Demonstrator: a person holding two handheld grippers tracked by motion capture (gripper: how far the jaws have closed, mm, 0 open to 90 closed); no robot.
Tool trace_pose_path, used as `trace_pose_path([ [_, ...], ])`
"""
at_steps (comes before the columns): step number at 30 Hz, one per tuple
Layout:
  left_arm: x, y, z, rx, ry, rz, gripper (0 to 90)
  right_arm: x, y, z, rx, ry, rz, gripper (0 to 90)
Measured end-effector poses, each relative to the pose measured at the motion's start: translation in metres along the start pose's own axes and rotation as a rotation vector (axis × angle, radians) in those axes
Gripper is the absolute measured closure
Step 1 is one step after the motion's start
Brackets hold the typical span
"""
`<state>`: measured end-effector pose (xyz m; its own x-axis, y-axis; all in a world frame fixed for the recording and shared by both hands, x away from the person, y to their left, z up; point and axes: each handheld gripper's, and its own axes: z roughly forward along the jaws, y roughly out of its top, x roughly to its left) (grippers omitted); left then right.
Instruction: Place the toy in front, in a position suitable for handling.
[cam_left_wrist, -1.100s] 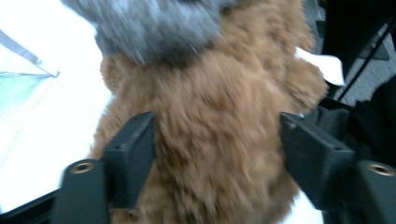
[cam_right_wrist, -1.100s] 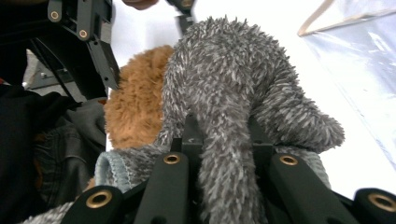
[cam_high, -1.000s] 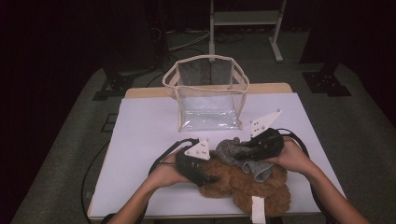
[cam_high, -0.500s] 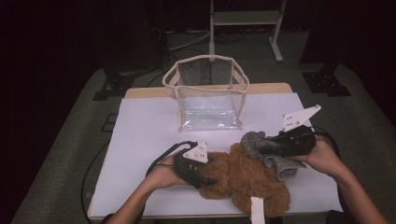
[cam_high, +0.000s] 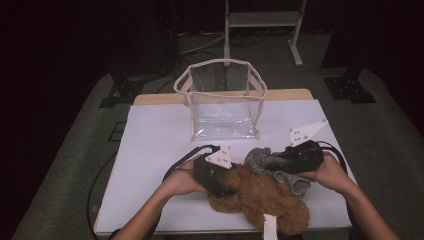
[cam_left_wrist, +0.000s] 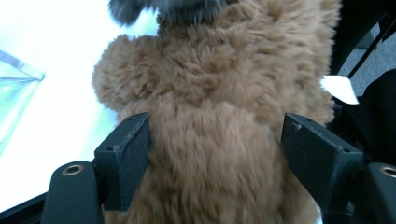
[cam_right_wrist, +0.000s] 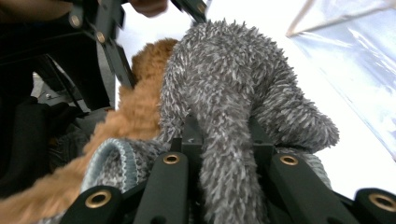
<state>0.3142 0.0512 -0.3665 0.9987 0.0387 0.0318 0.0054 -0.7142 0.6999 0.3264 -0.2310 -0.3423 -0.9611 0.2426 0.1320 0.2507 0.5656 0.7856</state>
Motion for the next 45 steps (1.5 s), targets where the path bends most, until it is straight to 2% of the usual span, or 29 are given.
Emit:
trace_pose_path([
  [1,0.0,0.001,0.002,0.011,-0.001,0.006,25.0,0.001,0.003,0.003,0.002,0.01,-0.007,74.4],
  [2,-0.001,0.002,0.004,0.031,0.016,0.015,27.2,0.001,0.004,0.004,0.003,0.013,-0.018,74.4],
  [3,-0.001,0.003,0.005,0.038,0.025,0.012,30.4,0.003,0.006,0.002,0.006,0.003,-0.036,74.4],
  [5,0.0,0.005,0.004,0.051,0.028,0.007,33.9,0.004,0.008,-0.004,0.004,-0.013,-0.043,74.5],
  [8,0.003,0.006,0.004,0.047,0.025,0.008,33.9,0.006,0.007,-0.016,0.003,-0.039,-0.048,74.5],
  [12,0.002,0.006,0.005,0.012,0.008,0.01,26.4,0.005,-0.004,-0.023,0.006,-0.052,-0.015,74.5],
  [13,0.001,0.007,0.007,0.008,0.004,0.019,21.2,0.004,-0.007,-0.022,0.006,-0.051,-0.009,74.5],
  [17,-0.002,0.01,0.017,0.035,-0.001,0.061,8.6,0.001,-0.013,-0.02,-0.008,-0.046,0.005,74.4],
  [21,0.004,0.013,0.029,0.057,0.007,0.061,4.8,-0.003,-0.014,-0.019,-0.013,-0.048,0.01,74.4],
  [23,0.005,0.014,0.032,0.064,0.006,0.077,8.8,-0.006,-0.016,-0.019,-0.017,-0.049,0.019,74.4],
  [24,0.004,0.014,0.032,0.061,0.002,0.086,14.7,-0.007,-0.017,-0.019,-0.02,-0.053,0.022,74.4],
  [27,0.004,0.015,0.028,0.072,0.012,0.094,41.5,-0.012,-0.017,-0.018,-0.024,-0.06,0.033,74.4],
  [29,0.007,0.017,0.023,0.087,0.022,0.081,48.2,-0.015,-0.016,-0.018,-0.032,-0.06,0.037,74.4],
  [32,0.012,0.017,0.013,0.121,0.084,0.087,50.7,-0.022,-0.006,-0.015,-0.038,-0.067,0.028,74.4],
  [33,0.012,0.017,0.013,0.121,0.084,0.087,50.7,-0.022,-0.006,-0.015,-0.038,-0.067,0.028,74.4],
  [34,0.014,0.016,0.01,0.13,0.104,0.082,50.9,-0.026,0.001,-0.011,-0.035,-0.069,0.022,74.4],
  [35,0.02,0.01,-0.002,0.148,0.147,0.063,50.9,-0.028,0.005,-0.009,-0.037,-0.066,0.021,74.4],
  [36,0.02,0.01,-0.002,0.148,0.147,0.063,50.9,-0.028,0.005,-0.009,-0.037,-0.066,0.021,74.4],
  [38,0.023,0.006,-0.01,0.16,0.165,0.043,50.9,-0.035,0.017,0.0,-0.043,-0.056,0.012,74.4],
  [41,0.025,-0.008,-0.027,0.182,0.206,0.006,50.7,-0.039,0.024,0.007,-0.045,-0.043,0.012,74.4],
  [42,0.025,-0.017,-0.032,0.185,0.206,-0.013,49.9,-0.041,0.029,0.016,-0.049,-0.023,0.011,74.4],
  [43,0.025,-0.017,-0.032,0.185,0.206,-0.013,48.9,-0.041,0.029,0.016,-0.049,-0.023,0.011,74.4],
  [44,0.024,-0.021,-0.034,0.187,0.198,-0.025,47.9,-0.041,0.032,0.027,-0.036,-0.003,0.006,74.3],
  [45,0.022,-0.026,-0.035,0.175,0.194,-0.027,47.9,-0.041,0.032,0.027,-0.036,-0.003,0.006,74.3],
])
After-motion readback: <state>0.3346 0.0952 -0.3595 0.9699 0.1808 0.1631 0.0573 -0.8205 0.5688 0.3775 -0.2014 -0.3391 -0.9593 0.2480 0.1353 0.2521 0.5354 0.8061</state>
